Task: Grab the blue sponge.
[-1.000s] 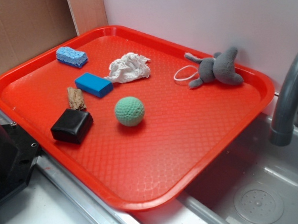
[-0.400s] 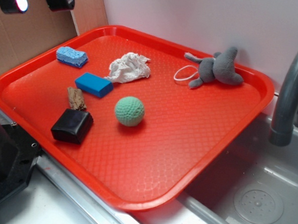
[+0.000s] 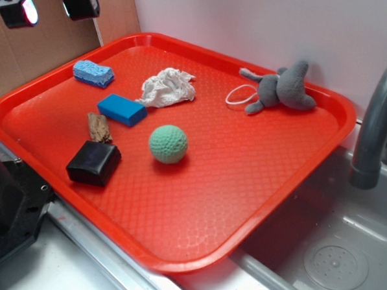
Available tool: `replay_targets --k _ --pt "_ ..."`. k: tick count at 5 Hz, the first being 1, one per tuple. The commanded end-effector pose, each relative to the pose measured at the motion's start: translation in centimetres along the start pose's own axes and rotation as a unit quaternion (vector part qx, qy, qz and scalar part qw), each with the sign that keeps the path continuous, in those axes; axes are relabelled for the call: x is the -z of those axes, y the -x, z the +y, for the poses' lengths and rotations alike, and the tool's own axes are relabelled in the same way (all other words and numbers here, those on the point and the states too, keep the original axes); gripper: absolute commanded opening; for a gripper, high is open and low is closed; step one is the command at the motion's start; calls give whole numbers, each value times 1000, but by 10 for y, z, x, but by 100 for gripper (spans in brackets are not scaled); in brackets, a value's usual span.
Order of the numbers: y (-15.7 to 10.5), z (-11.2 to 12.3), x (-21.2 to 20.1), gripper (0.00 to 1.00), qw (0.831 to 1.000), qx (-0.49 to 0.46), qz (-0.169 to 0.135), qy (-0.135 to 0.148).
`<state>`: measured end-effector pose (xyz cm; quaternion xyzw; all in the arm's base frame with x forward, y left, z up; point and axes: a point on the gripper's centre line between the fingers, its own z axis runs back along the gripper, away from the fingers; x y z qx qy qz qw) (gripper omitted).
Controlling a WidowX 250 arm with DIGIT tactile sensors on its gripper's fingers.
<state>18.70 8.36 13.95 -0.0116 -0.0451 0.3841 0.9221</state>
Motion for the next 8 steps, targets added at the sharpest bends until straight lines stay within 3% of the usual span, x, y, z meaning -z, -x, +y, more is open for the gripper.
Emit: replay_targets --k 1,2,3,5,6,7,8 --pt "-18 23 26 100 993 -110 -35 23" --pt "-34 23 58 100 984 -172 -51 19" --pt "-43 21 83 100 976 -217 -29 -5" --pt "-82 14 132 100 969 -237 -52 -44" --pt "-90 11 138 69 969 -236 -47 -50" --pt "-83 13 114 0 975 -217 -32 -47" --pt "-67 16 64 0 994 -109 5 -5"
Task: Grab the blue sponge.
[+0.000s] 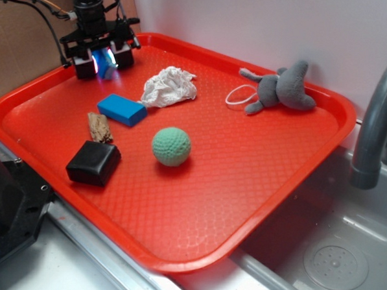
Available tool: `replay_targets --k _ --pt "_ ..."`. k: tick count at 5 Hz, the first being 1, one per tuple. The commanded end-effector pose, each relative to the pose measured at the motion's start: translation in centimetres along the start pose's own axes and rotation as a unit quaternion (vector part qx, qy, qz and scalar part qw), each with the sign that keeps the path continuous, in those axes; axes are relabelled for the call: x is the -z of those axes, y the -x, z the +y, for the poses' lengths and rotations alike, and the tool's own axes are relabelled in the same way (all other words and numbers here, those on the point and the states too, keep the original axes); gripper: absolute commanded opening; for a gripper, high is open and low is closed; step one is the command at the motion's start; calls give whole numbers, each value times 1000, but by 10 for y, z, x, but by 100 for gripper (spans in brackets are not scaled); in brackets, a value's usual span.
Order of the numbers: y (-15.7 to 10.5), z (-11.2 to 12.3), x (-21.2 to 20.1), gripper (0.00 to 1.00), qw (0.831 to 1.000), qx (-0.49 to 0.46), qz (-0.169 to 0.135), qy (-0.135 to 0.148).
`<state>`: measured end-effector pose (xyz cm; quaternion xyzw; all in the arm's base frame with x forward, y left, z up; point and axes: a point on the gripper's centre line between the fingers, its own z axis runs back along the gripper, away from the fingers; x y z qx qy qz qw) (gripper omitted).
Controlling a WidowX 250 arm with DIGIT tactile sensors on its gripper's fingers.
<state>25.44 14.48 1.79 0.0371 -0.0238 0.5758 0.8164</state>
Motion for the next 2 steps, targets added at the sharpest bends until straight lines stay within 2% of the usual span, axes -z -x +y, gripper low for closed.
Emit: replay_targets --k 1,2 --pt "29 44 -113 0 971 230 33 51" --pt "53 60 -140 0 953 300 12 45"
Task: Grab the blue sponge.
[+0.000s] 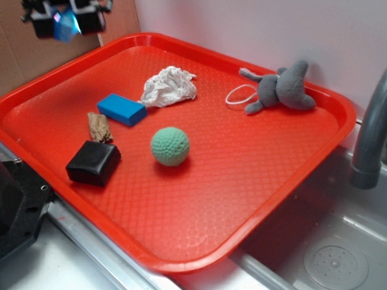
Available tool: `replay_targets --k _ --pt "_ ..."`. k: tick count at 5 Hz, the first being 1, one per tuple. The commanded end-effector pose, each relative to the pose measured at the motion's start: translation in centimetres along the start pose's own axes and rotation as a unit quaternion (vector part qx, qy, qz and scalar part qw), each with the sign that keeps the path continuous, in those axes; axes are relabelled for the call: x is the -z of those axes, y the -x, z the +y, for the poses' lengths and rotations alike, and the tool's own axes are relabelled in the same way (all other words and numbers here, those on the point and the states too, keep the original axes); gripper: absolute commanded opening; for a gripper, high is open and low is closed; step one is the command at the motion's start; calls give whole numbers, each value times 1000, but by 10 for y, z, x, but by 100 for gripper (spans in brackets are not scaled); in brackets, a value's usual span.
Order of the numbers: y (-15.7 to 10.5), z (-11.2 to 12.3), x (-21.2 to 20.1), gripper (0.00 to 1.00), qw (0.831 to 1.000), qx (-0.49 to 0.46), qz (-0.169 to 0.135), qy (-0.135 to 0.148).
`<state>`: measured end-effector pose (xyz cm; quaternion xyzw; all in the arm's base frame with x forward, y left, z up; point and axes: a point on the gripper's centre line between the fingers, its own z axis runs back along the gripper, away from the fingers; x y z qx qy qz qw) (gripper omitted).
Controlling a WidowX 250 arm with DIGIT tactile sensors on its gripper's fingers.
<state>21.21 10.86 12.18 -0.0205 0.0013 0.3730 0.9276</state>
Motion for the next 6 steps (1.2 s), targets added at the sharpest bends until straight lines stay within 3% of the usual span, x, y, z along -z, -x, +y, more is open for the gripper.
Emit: replay_targets --k 1,2,3,4,6 --pt "51 8 -47 0 977 199 -72 -4" --pt "74 -18 -62 0 944 319 -86 8" --pt "79 -50 -62 0 903 426 -62 0" --pt "78 -69 -65 0 891 451 -37 6" --pt "72 -66 -58 0 905 426 -16 0"
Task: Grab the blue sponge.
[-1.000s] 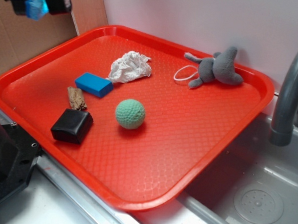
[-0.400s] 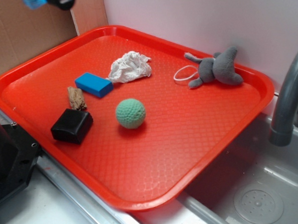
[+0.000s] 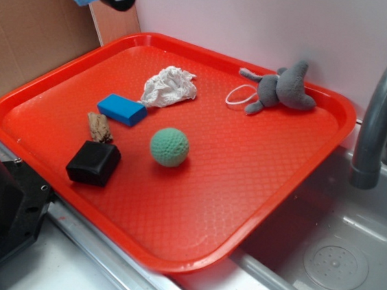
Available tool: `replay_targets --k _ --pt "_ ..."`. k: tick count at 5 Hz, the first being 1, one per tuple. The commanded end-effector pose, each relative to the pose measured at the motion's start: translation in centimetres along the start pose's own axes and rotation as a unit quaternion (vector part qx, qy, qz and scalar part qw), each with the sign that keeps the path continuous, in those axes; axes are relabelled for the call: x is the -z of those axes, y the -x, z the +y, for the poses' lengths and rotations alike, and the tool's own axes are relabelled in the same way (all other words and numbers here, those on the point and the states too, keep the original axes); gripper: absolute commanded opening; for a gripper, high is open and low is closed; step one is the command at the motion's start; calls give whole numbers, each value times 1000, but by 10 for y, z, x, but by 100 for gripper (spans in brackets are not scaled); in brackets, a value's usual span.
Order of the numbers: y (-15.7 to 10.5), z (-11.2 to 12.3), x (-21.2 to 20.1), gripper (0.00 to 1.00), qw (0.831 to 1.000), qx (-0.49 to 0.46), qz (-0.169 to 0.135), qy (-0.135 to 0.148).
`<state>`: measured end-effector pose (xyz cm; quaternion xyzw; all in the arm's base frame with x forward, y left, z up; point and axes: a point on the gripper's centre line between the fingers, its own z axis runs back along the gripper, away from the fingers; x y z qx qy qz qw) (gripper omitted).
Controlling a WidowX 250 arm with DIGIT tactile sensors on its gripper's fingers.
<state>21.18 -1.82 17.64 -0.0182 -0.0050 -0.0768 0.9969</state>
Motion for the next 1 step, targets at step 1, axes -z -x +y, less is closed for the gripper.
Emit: replay_targets --k 1 --pt "14 34 -5 0 999 -33 -27 -10"
